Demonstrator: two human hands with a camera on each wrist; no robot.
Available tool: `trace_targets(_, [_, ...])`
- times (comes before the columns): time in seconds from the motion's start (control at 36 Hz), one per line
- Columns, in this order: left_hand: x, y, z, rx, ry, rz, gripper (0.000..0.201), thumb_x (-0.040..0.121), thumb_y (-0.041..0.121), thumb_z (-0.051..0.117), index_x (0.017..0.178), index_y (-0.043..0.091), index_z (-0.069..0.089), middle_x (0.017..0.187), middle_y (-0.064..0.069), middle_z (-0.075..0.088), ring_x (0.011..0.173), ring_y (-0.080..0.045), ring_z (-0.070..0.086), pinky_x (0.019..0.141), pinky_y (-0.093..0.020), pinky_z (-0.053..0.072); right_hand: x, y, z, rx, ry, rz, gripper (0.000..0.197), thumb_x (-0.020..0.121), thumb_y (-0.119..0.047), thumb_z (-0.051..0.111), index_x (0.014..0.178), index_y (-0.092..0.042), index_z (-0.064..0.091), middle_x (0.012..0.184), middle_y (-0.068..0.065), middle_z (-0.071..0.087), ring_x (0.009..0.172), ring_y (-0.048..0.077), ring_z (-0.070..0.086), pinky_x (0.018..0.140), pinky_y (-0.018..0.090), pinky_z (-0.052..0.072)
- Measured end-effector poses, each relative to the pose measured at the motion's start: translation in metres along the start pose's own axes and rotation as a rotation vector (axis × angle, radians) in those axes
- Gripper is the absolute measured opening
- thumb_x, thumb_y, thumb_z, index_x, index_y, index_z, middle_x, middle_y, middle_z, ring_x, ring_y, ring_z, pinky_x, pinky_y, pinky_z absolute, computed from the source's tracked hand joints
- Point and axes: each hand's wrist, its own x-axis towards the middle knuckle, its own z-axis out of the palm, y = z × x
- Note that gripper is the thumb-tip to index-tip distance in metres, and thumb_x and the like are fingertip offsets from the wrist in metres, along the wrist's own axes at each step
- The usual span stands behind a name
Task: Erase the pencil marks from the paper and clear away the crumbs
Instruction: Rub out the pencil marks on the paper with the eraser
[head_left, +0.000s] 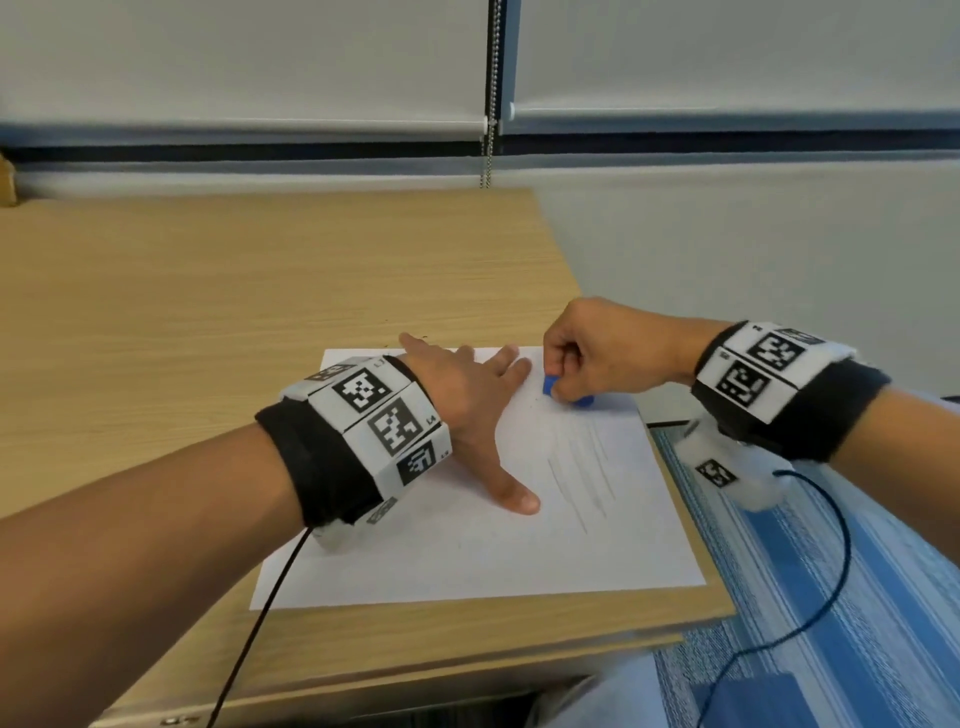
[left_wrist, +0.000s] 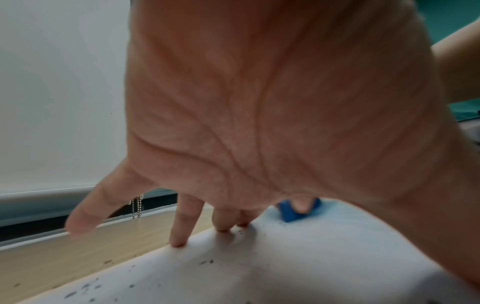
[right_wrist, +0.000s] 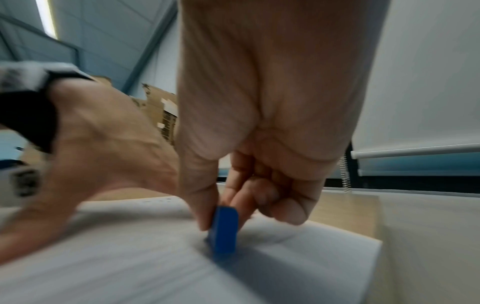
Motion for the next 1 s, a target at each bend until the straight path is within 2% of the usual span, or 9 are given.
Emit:
trace_targets(0.11, [0.002,0.000,0.000,-0.018,-0.004,0.010,0.136,0.055,0.091,0.056,0.148,0.035,-0.026,0.157,0.015,-0.026,0.149,-0.027,-0.007,0.104,-0.075,0.000,-0.007,-0.007,0.000,0.036,-0.153,-0.048,0.008,0.077,-0.014,0.076,0.080,-0.008,0.071,0.067,0.001,0.066,0.055,0.003,0.053,0.059,0.019,0.046])
trace_targets(0.25, [0.003,-0.002,0.001,-0.009,-0.003,0.012,0.136,0.054,0.093,0.053,0.147,0.035,-0.026,0.156,0.018,-0.028,0.150,-0.026,-0.007,0.105,-0.074,0.003,0.004,0.001,-0.008,-0.014,0.004,0.012,0.009,0.077,-0.015,0.075,0.081,-0.007,0.070,0.068,-0.002,0.066,0.052,0.001,0.052,0.058,0.018,0.046])
trace_targets(0.42, [0.004,-0.001,0.000,-0.014,-0.010,0.016,0.137,0.053,0.092,0.056,0.149,0.036,-0.023,0.157,0.015,-0.027,0.149,-0.028,-0.006,0.104,-0.075,0.004,-0.013,-0.015,0.004,0.054,-0.244,-0.079,0.008,0.076,-0.012,0.077,0.082,-0.008,0.072,0.068,-0.001,0.067,0.057,0.002,0.055,0.058,0.016,0.046])
trace_targets(0.56, [0.004,0.000,0.000,-0.005,-0.009,0.000,0.138,0.052,0.093,0.054,0.148,0.036,-0.027,0.156,0.017,-0.027,0.150,-0.026,-0.006,0.106,-0.073,0.004,-0.004,-0.005,-0.004,0.077,-0.049,-0.021,0.007,0.077,-0.010,0.076,0.081,-0.006,0.070,0.067,-0.001,0.066,0.051,-0.002,0.053,0.056,0.013,0.042])
trace_targets(0.61, [0.004,0.000,0.000,-0.004,-0.008,0.000,0.138,0.052,0.093,0.055,0.148,0.036,-0.026,0.156,0.017,-0.027,0.150,-0.026,-0.005,0.106,-0.073,0.005,-0.011,-0.010,0.001,0.105,-0.111,-0.019,0.007,0.077,-0.009,0.076,0.079,-0.009,0.069,0.061,-0.008,0.062,0.050,-0.002,0.052,0.054,0.013,0.041])
trace_targets(0.72, [0.004,0.000,0.000,0.020,-0.007,0.010,0.136,0.053,0.093,0.053,0.150,0.035,-0.022,0.158,0.015,-0.026,0.150,-0.028,-0.002,0.105,-0.073,0.009,-0.027,-0.023,0.007,0.088,-0.358,-0.083,0.015,0.076,-0.010,0.076,0.071,-0.020,0.067,0.052,-0.016,0.060,0.049,-0.001,0.052,0.053,0.014,0.042])
trace_targets(0.81, [0.005,0.000,0.000,0.011,-0.014,0.004,0.138,0.049,0.095,0.053,0.148,0.038,-0.025,0.157,0.016,-0.027,0.150,-0.028,-0.003,0.106,-0.072,0.008,-0.022,-0.018,0.002,0.117,-0.226,-0.055,0.005,0.077,-0.011,0.077,0.079,-0.011,0.072,0.062,-0.008,0.065,0.054,-0.001,0.054,0.058,0.016,0.045])
trace_targets(0.86, [0.006,-0.001,0.000,0.008,-0.011,0.003,0.137,0.049,0.095,0.053,0.146,0.041,-0.027,0.157,0.016,-0.027,0.150,-0.029,-0.003,0.106,-0.072,0.007,-0.022,-0.015,0.002,0.148,-0.158,-0.026,0.008,0.076,-0.012,0.077,0.082,-0.009,0.072,0.067,0.000,0.066,0.055,0.002,0.055,0.059,0.018,0.046])
trace_targets(1.0, [0.004,0.002,-0.001,0.023,-0.011,0.002,0.136,0.052,0.093,0.056,0.147,0.040,-0.025,0.158,0.014,-0.026,0.149,-0.031,-0.003,0.105,-0.073,0.008,-0.038,-0.029,0.013,0.112,-0.421,-0.077,0.008,0.077,-0.010,0.076,0.082,-0.007,0.071,0.063,-0.006,0.061,0.053,0.001,0.051,0.058,0.019,0.044])
